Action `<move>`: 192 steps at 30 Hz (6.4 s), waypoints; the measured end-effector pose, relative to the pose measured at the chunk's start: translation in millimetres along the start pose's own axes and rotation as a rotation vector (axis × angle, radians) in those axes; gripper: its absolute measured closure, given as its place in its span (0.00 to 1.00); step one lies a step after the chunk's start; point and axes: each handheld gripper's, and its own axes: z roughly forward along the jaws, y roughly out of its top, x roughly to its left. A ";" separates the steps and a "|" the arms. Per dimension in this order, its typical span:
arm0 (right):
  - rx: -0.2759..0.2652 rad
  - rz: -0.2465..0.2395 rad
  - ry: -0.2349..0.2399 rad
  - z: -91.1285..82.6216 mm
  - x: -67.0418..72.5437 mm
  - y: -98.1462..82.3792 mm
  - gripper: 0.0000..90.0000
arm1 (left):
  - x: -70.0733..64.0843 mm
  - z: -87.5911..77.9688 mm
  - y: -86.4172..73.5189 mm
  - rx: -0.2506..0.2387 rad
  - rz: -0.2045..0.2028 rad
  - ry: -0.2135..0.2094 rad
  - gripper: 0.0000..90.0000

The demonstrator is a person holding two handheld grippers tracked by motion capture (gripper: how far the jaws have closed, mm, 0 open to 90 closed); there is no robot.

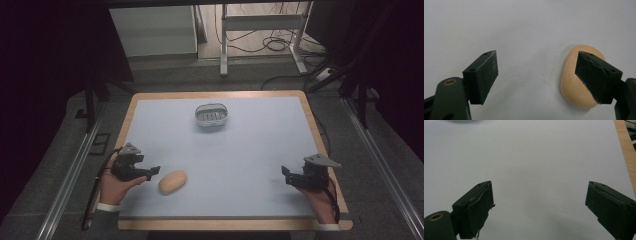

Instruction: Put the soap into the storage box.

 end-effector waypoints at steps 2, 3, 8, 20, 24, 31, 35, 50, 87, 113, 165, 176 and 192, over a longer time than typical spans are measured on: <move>0.001 0.000 -0.003 -1.3 0.1 0.2 0.09 | -1.1 -2.3 2.2 0.001 0.007 -0.005 0.21; 0.000 0.002 -0.003 -1.9 0.0 -0.1 0.09 | -1.9 -4.1 4.1 0.002 0.016 -0.009 0.21; 0.007 0.001 -0.010 -5.1 -0.2 -2.7 0.09 | -10.1 -9.5 16.8 0.013 0.070 -0.015 0.20; -0.030 0.011 -0.026 -11.8 -4.6 -1.5 0.09 | -30.0 -8.2 32.8 0.032 0.138 -0.025 0.20; -0.030 0.013 -0.025 -11.5 -5.4 -1.2 0.09 | -37.3 -4.7 36.1 0.049 0.165 -0.035 0.20; -0.016 0.012 -0.029 -9.0 -4.4 -2.2 0.09 | -44.8 4.9 38.3 0.089 0.193 -0.050 0.20; -0.021 0.015 -0.028 -10.2 -4.9 -1.8 0.09 | -47.2 9.7 37.7 0.115 0.196 -0.056 0.19; -0.020 0.013 -0.038 -9.8 -5.5 -2.1 0.09 | -57.8 29.5 29.5 0.191 0.224 -0.082 0.18; -0.006 0.019 -0.059 -6.6 -7.7 -4.3 0.09 | -61.8 60.6 13.0 0.320 0.259 -0.060 0.36; -0.006 0.025 -0.062 -7.5 -9.5 -4.6 0.09 | -56.2 35.8 50.5 0.230 0.278 -0.063 0.36; 0.010 0.028 -0.077 -5.1 -11.5 -6.8 0.09 | -55.8 37.1 100.5 0.156 0.289 -0.031 0.36; 0.011 0.027 -0.075 -4.8 -11.7 -7.0 0.09 | -54.6 41.4 106.7 0.156 0.288 -0.028 0.36; 0.008 0.020 -0.064 -4.1 -10.8 -6.9 0.09 | -53.0 51.5 121.8 0.158 0.289 -0.035 0.36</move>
